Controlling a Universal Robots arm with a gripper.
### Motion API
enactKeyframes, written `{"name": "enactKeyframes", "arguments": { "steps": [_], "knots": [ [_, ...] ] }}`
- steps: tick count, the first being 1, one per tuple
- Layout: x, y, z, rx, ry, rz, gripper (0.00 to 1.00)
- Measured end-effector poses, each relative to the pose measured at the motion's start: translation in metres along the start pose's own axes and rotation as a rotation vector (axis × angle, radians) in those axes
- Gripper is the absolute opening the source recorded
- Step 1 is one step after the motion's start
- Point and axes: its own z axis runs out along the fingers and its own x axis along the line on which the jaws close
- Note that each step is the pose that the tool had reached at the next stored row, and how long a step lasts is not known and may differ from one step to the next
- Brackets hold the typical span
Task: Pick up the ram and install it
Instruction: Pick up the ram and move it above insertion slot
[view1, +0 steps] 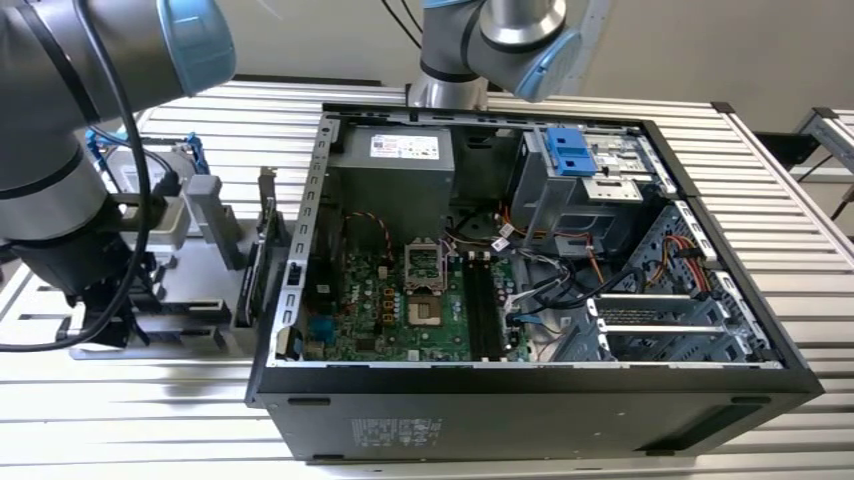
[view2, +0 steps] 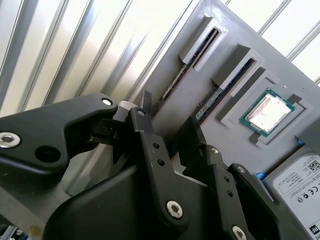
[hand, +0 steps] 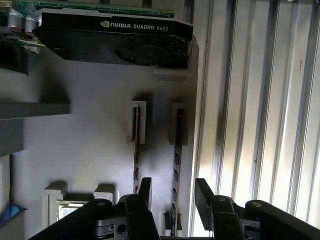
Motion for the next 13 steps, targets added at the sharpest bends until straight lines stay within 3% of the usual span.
{"name": "enactKeyframes", "arguments": {
  "steps": [13],
  "knots": [
    [-0.0021,-0.0005,0.007,-0.0001,0.0001,0.0,1.0]
  ]
}}
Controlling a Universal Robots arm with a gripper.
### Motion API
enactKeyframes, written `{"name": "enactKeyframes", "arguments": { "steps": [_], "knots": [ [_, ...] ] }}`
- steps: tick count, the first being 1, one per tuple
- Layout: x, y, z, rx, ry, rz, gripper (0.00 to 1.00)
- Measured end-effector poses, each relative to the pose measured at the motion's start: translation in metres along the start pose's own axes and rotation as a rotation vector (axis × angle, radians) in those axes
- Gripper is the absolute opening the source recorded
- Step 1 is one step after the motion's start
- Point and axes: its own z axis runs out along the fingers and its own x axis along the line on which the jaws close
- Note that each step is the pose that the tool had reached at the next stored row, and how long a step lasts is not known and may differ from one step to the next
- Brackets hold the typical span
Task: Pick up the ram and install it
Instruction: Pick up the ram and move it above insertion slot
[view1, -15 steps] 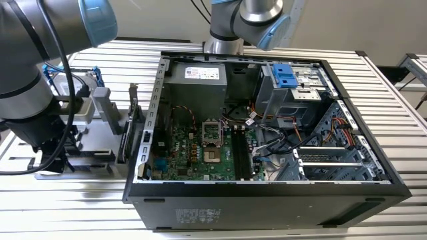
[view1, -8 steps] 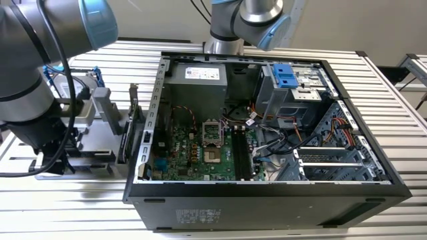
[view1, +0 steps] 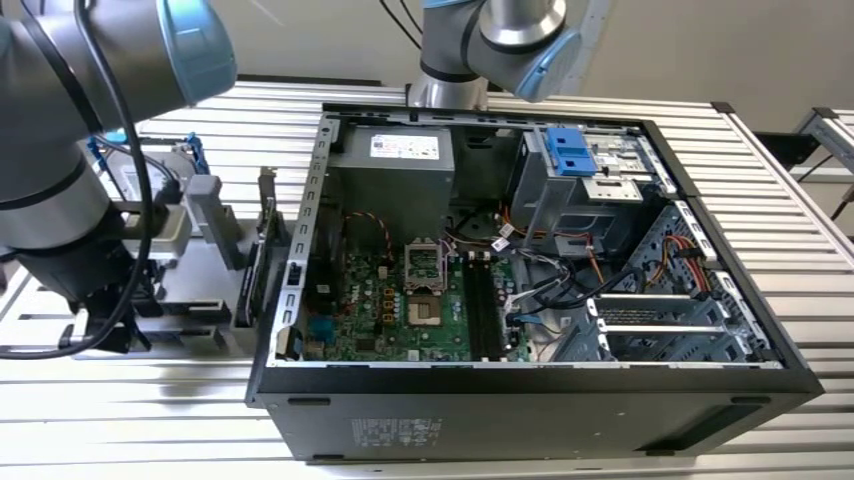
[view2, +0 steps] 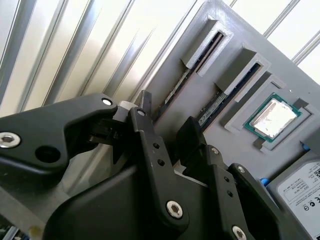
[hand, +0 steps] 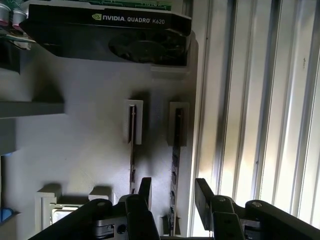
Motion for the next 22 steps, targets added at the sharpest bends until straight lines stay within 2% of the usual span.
{"name": "enactKeyframes", "arguments": {
  "steps": [11,22],
  "knots": [
    [-0.0004,0.0,0.0054,0.0001,-0.0001,0.0,1.0],
    [-0.0004,0.0,0.008,0.0002,-0.0002,0.0,1.0]
  ]
}}
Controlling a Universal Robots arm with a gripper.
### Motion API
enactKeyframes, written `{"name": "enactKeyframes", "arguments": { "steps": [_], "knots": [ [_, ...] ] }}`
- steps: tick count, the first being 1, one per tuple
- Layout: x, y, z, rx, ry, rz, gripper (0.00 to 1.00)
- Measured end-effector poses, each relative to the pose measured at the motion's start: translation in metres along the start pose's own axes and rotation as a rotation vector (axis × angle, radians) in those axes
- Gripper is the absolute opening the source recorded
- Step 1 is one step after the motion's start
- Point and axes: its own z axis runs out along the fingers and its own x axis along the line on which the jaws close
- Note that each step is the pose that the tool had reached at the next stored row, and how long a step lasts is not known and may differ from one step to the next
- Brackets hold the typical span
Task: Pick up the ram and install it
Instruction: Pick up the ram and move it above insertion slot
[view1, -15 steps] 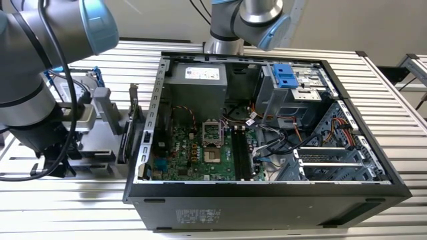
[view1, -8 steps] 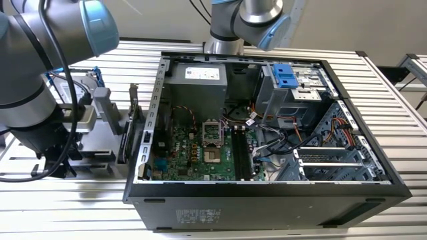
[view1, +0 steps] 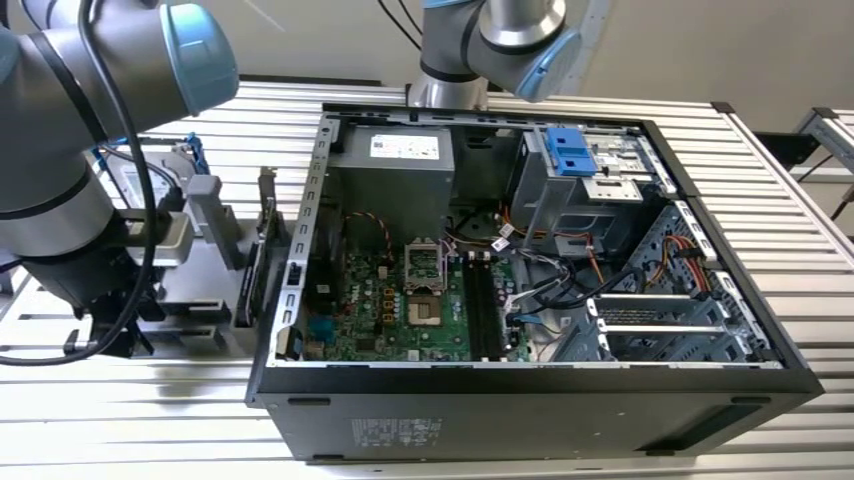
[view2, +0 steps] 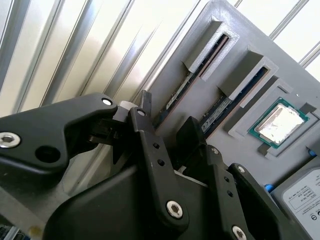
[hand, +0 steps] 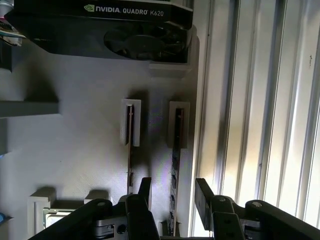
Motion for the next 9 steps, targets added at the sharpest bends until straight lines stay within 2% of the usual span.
{"name": "enactKeyframes", "arguments": {
  "steps": [6,7,9],
  "knots": [
    [0.0001,-0.0001,0.0001,-0.0002,0.0003,0.0,1.0],
    [0.0001,-0.0001,0.0001,-0.0002,0.0003,0.0,0.0],
    [0.0,0.0,0.0001,-0.0001,0.0004,0.0,0.0]
  ]
}}
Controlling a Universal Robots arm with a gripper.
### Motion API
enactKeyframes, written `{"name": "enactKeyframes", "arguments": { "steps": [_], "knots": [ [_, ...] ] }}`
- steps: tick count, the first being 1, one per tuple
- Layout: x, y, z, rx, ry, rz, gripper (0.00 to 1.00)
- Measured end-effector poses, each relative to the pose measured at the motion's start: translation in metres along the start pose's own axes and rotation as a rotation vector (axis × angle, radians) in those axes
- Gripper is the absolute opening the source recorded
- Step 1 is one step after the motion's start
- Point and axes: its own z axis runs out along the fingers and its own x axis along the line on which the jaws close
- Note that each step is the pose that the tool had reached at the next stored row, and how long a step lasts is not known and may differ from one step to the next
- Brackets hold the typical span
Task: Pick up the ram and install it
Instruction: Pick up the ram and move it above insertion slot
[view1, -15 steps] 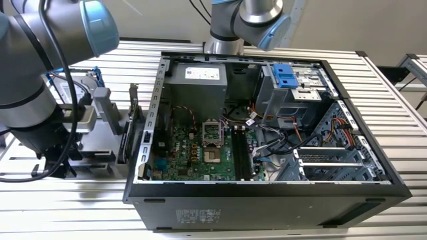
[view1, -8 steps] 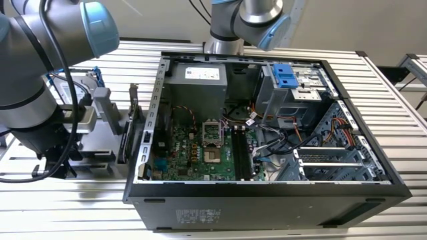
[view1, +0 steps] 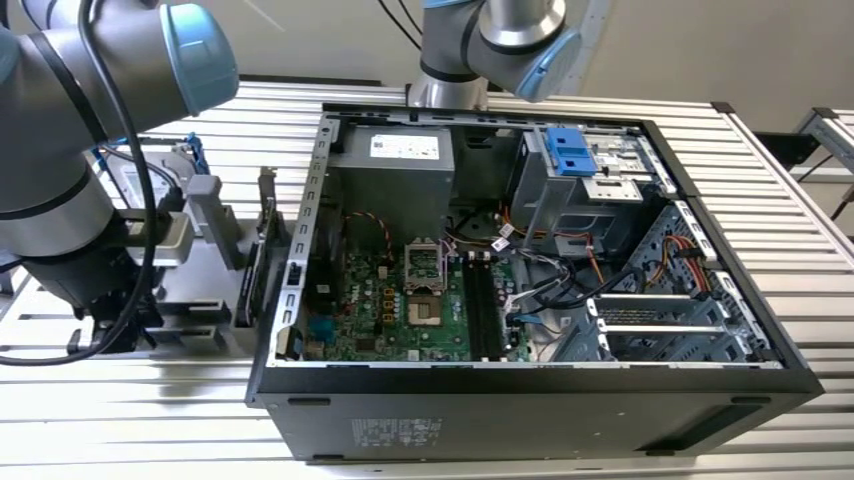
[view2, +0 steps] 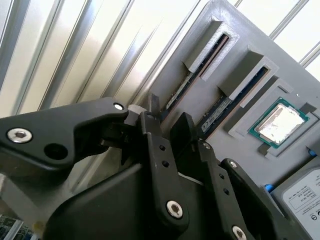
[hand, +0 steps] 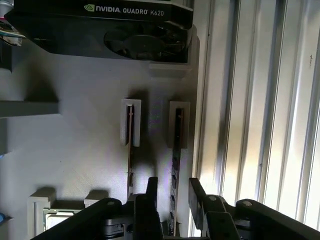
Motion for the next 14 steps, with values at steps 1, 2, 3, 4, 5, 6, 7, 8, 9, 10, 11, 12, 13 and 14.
{"name": "enactKeyframes", "arguments": {
  "steps": [1,2,3,4,5,6,7,8,9,10,11,12,13,14],
  "knots": [
    [0.0,0.0,0.0,-0.0001,0.0001,0.0,0.0],
    [0.0,0.0,0.0,0.0,0.0001,0.0,0.0],
    [0.0,0.0,0.0,0.0,0.0001,0.0,0.0],
    [0.0,0.0,0.0,-0.0001,0.0002,0.0,0.0],
    [0.0,-0.0001,0.0,0.0,0.0003,0.0,0.0],
    [0.0,-0.0001,0.0,0.0,0.0003,0.0,0.0],
    [0.0,-0.0001,0.0,0.0,0.0003,0.0,0.0],
    [0.0,-0.0001,0.0,0.0,0.0002,0.0,0.0],
    [0.0001,-0.0001,0.0,-0.0001,0.0005,0.0,0.0],
    [0.0001,-0.0001,0.0,-0.0001,0.0005,0.0,0.0],
    [0.0,0.0,0.0,-0.0001,0.0006,0.0,0.0],
    [0.0001,-0.0001,0.0,0.0,0.0007,0.0,0.0],
    [0.0,-0.0001,0.0,0.0,0.0007,0.0,0.0],
    [0.0001,-0.0001,0.0,-0.0001,0.0008,0.0,0.0]
  ]
}}
